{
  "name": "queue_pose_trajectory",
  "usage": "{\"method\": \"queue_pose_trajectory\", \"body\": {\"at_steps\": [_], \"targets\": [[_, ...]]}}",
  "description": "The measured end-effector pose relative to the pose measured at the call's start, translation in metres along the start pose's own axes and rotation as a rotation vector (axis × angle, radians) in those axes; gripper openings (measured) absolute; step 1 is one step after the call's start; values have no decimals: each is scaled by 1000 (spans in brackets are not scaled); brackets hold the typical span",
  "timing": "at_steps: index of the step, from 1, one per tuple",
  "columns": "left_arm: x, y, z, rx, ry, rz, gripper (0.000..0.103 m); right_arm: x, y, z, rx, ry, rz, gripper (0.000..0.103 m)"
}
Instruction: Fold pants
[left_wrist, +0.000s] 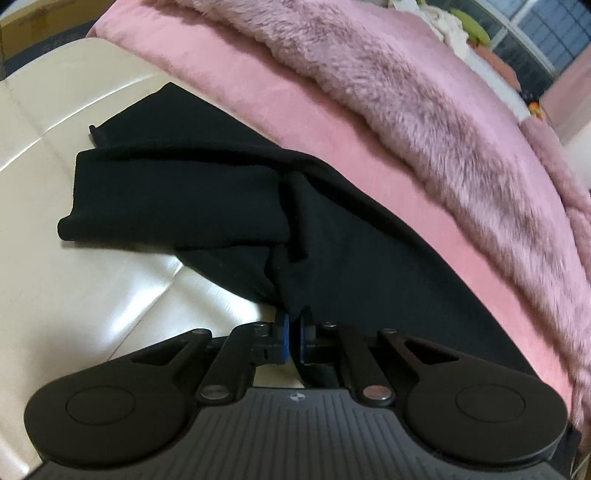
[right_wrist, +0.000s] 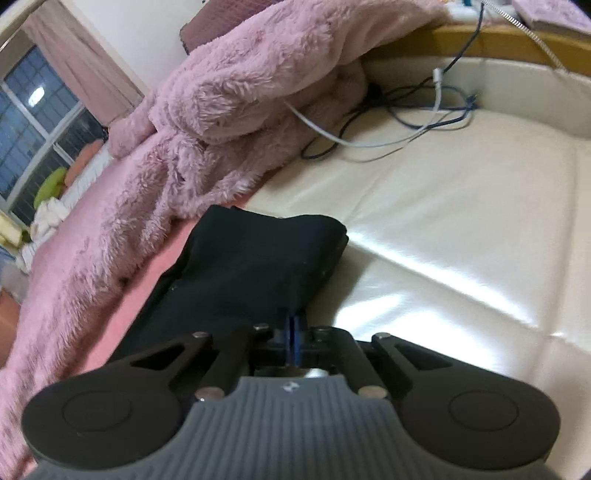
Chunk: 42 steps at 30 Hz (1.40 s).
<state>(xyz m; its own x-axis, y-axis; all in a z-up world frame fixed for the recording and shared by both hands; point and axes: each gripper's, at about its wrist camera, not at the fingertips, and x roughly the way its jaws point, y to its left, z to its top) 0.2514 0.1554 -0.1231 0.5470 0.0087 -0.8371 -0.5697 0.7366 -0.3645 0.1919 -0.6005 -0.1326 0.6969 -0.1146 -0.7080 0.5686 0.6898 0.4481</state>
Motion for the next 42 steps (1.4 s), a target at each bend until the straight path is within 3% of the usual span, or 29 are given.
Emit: {"method": "queue_pose_trajectory", "body": {"at_steps": [9,13,16,22,25,29,36,42], "targets": [[-66,29,-80,38,92,-42,4,-65,-66,-5,-5,13,-110,0],[-79,41,-107,38,154,-81,5,-87,-92,-4,-22,2,-177,0],[-80,45,-114,56,152,-106,6,-93,-101,-2,-55,2,-214,0],[-91,55,-103,88,196,-149,24,-99,-92,-1,-114,10,-209,6],[-106,63,-97,130,197,-178,34,-113,-77,-3,-186,-18,-205,26],[-131,82,-75,193,152,-203,43,-134,-50,-12,-294,-59,-186,29],[-132,119,-25,300,57,-67,55,-138,4,-53,-447,-17,-31,34],[-100,134,-18,466,114,-3,64,-121,45,-98,-535,66,37,34]]}}
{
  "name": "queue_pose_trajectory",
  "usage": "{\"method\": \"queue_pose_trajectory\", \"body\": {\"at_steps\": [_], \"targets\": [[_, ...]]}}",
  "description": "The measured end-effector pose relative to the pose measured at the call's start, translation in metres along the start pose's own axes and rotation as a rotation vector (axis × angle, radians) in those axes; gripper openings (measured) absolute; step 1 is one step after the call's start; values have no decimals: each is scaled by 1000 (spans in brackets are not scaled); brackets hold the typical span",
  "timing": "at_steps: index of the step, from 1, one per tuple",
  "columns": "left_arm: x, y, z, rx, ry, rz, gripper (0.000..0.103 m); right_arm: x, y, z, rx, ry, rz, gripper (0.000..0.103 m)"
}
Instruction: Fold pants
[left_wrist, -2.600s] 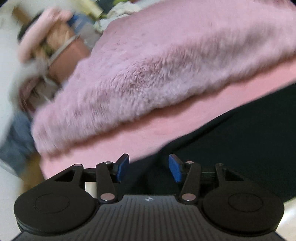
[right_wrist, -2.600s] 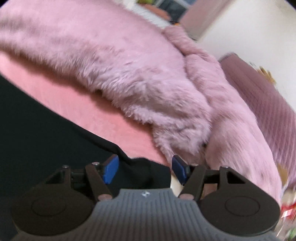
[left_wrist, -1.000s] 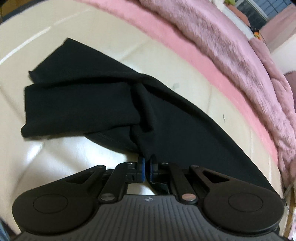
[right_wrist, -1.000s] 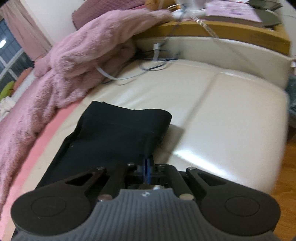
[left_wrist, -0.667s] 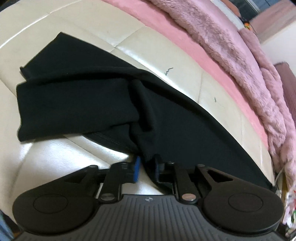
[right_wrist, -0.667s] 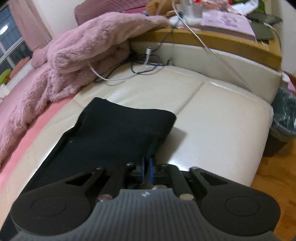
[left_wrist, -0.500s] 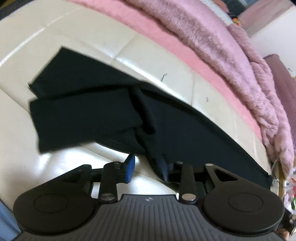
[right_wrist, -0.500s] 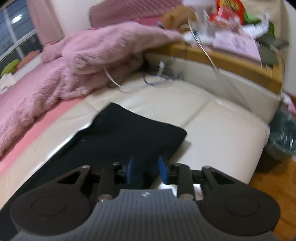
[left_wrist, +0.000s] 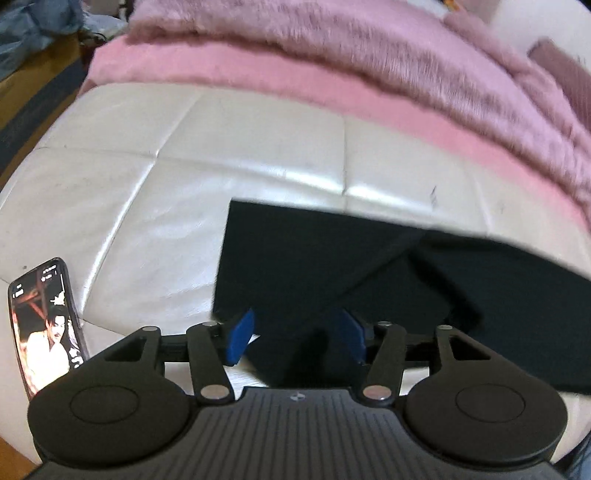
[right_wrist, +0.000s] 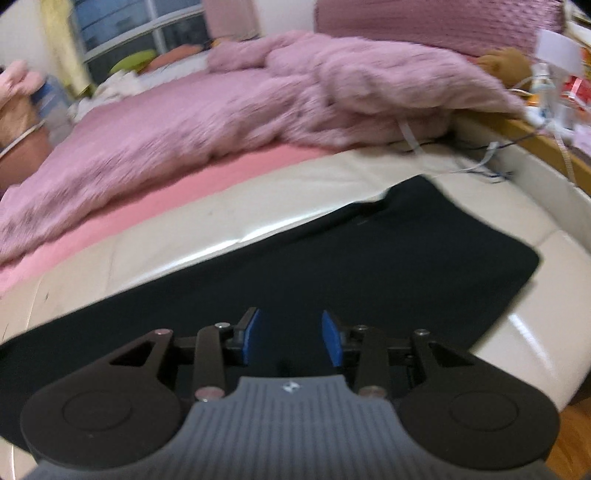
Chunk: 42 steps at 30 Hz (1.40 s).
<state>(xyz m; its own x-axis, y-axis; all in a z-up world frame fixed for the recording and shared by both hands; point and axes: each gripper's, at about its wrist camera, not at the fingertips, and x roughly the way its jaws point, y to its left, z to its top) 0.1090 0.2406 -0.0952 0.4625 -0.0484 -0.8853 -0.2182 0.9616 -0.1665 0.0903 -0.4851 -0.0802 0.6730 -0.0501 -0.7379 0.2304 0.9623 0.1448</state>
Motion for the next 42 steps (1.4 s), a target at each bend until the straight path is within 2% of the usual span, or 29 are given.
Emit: {"method": "queue_pose_trajectory", "body": {"at_steps": [4,6,8,9,10,11,16,20,23,27,31,35,36,37,38,40,42], "targets": [[9,10,-9,8,32,29,64,5,26,-8,-58,22,27,34],[6,15,-14,-14,20,3,60,7,34,-10,-92,27,29,34],[6,15,-17,-27,9,-3,47,10,40,-11,-110,38,23,34],[5,16,-18,-32,0,-1,30,12,40,-12,-112,44,20,34],[5,17,-20,-44,-7,-10,5,14,41,-12,-111,52,16,34],[4,18,-18,-63,-12,-26,1,16,41,-13,-111,57,11,34],[-26,20,-7,-96,-131,-75,0,21,42,-13,-125,65,-17,34],[-36,17,26,-40,-150,-70,0,25,40,-13,-146,78,-62,34],[-28,17,52,13,-130,-26,0,26,36,-12,-132,77,-74,34],[-2,25,81,60,-65,22,0,27,36,-11,-147,76,-80,34],[25,29,96,87,-17,57,0,27,38,-12,-174,77,-90,34],[46,33,101,65,22,68,0,29,36,-10,-179,82,-99,34],[51,35,101,48,39,64,2,30,36,-10,-179,84,-103,34],[54,36,102,29,43,69,8,32,36,-10,-178,87,-107,34],[52,38,101,9,28,78,11,33,35,-9,-175,93,-108,34],[42,42,100,-26,0,71,27,34,36,-9,-176,99,-109,34],[21,47,93,-80,-38,52,36,32,40,-7,-186,99,-99,34]]}}
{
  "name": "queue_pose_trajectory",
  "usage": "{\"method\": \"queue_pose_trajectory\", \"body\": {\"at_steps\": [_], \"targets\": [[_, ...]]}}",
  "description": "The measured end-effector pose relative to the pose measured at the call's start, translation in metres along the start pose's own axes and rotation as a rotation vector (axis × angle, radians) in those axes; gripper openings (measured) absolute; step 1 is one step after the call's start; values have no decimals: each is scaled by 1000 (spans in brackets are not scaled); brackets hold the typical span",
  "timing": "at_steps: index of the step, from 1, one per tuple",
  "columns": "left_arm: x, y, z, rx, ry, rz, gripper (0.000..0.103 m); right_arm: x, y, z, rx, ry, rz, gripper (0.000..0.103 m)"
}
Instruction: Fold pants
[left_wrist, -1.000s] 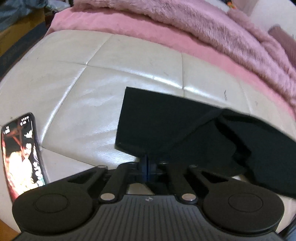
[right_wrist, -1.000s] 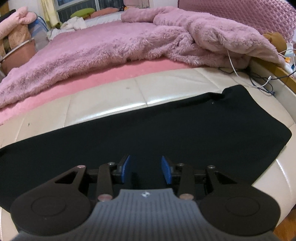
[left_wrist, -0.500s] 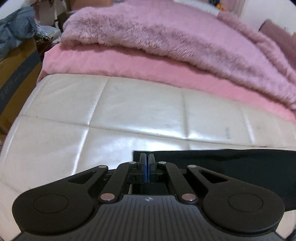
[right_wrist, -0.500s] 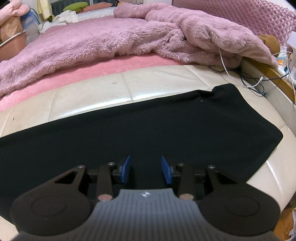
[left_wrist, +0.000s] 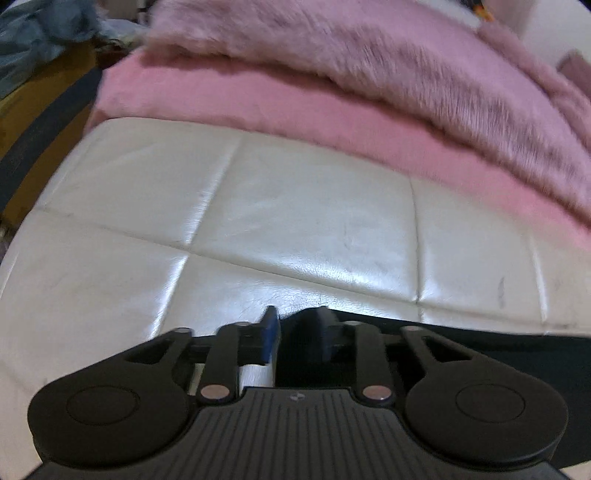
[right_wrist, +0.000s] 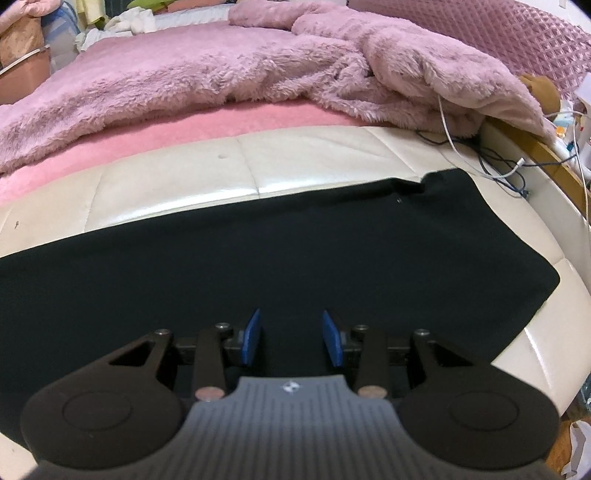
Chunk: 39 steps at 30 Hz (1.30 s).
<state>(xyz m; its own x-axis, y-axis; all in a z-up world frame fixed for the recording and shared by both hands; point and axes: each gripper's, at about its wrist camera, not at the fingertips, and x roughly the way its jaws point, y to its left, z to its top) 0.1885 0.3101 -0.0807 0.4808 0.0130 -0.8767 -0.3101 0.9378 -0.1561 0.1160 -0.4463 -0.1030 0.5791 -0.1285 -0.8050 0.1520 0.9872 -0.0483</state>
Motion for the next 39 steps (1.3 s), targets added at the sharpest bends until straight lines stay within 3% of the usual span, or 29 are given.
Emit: {"method": "queue_pose_trajectory", "body": {"at_steps": [5,13,17,20,22,27,31,32,34,35,36,37,39], "targets": [[-33,16,-34,-163,29,-116,36,-12,20,1,-43,-13,89,34],[-16,39,-82,-543,60,-259,36,-18,59,-17,-87,1,206,34],[-1,42,-91,-649,70,-245,36,-23,61,-24,-83,2,216,34],[2,48,-97,-730,67,-239,26,-27,57,-26,-76,-3,218,34],[1,50,-96,-732,66,-227,0,-29,55,-28,-76,-3,214,34],[-19,54,-82,-658,17,-196,0,-21,50,-31,-104,43,164,34],[-29,63,-72,-589,49,-128,0,-13,40,-32,-85,101,126,34],[-29,66,-72,-593,59,-142,0,-13,37,-33,-77,102,129,34],[-25,69,-74,-629,79,-243,0,-13,37,-33,-82,102,128,34],[-23,68,-76,-652,84,-270,1,-13,39,-32,-91,102,124,34],[-22,66,-78,-663,85,-279,10,-14,40,-33,-96,102,121,34],[-20,63,-80,-669,89,-285,25,-14,42,-33,-101,103,121,34],[-16,60,-84,-703,95,-301,33,-13,43,-32,-102,105,123,34]]}}
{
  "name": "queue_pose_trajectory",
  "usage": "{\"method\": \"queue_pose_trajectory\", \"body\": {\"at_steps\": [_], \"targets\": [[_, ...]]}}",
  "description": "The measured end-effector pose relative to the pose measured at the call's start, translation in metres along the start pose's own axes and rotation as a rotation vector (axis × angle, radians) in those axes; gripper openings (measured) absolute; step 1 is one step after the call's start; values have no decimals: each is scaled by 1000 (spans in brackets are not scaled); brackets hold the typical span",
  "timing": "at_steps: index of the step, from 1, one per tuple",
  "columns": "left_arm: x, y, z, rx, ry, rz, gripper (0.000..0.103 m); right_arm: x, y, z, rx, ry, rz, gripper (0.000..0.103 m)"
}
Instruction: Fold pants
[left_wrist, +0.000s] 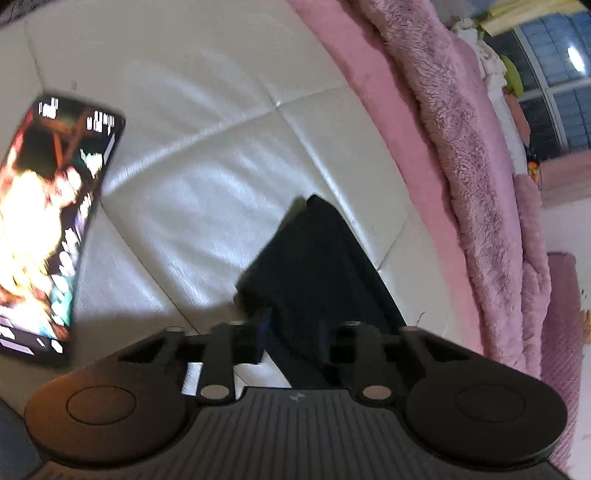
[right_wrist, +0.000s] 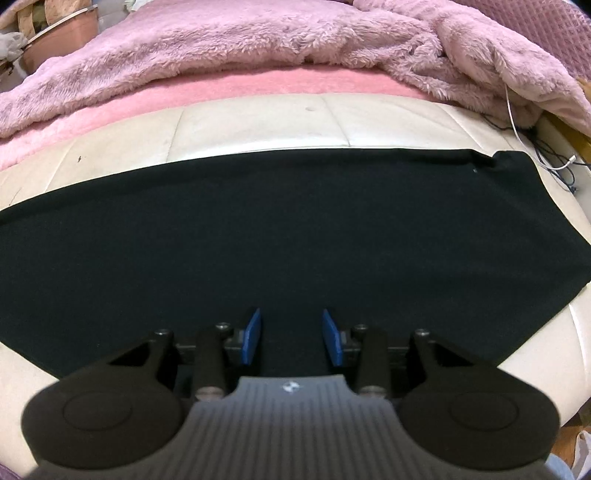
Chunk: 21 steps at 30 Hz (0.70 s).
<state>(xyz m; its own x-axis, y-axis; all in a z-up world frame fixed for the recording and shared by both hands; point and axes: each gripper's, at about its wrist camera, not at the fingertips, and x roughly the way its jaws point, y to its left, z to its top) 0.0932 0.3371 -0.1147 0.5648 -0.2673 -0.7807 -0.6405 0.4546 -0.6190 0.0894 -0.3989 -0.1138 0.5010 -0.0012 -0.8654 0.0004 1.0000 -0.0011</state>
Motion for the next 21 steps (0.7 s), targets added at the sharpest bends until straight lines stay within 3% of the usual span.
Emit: {"method": "queue_pose_trajectory", "body": {"at_steps": [2,6,10,11,12,13,17,21], "targets": [[7,2,-4,-42,11,-19,33,0,0,1,2,3,3,35],[18,0,-8,-67,-7,79,35,-2,-1,2,1,7,9,35],[19,-3,-10,-82,-43,96,34,-1,-2,2,1,20,11,37],[20,-3,-11,-79,-50,97,29,-1,-3,1,2,21,12,38],[21,-4,-11,-81,-57,111,4,0,-3,0,0,20,12,38],[23,-6,-12,-82,-61,123,0,1,-2,-1,-5,19,10,38],[7,-13,-10,-38,-97,85,0,1,-1,0,-18,25,7,38],[-1,-12,2,19,-59,125,0,2,-2,0,-7,31,13,38]]}}
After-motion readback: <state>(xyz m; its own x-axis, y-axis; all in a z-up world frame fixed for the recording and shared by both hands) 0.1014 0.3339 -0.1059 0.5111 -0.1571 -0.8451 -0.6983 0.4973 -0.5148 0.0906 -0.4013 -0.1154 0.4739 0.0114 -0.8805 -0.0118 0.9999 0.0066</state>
